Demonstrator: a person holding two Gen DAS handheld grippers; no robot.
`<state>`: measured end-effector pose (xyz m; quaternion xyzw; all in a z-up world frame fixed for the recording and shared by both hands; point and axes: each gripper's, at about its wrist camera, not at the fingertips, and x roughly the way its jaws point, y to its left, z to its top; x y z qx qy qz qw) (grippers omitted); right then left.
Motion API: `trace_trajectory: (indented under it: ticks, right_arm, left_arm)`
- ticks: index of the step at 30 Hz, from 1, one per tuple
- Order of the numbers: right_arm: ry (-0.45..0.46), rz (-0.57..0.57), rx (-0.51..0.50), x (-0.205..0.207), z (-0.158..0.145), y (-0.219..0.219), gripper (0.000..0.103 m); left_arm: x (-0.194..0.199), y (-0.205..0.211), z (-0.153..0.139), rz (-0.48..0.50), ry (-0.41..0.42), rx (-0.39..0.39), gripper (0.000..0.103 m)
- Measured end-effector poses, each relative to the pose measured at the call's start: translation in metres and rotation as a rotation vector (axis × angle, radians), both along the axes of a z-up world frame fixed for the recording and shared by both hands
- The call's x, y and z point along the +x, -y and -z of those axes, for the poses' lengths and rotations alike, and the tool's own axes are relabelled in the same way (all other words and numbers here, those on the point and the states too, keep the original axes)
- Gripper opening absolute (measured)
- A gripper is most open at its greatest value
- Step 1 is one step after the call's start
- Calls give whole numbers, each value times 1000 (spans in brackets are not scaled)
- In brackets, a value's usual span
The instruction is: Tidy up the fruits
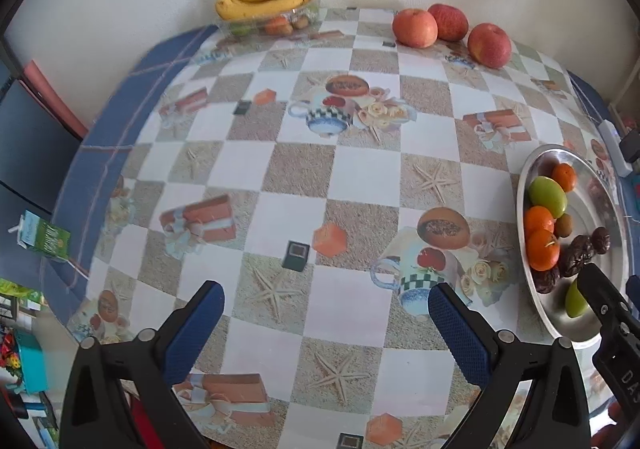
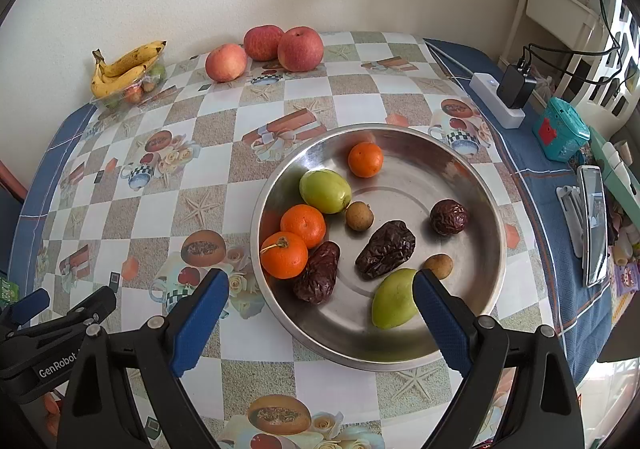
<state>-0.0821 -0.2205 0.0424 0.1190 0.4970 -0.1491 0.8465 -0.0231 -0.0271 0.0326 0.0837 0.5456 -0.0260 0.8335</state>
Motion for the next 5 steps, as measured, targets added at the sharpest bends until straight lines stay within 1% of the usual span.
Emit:
trace_trajectory:
  ticks: [2, 5]
  right_arm:
    - [0, 0, 0, 0, 0, 0, 93]
    - [0, 0, 0, 0, 0, 0, 93]
  left_arm:
    - [0, -1, -2, -2, 14, 9, 103]
    - [1, -3, -1, -12, 7, 2, 103]
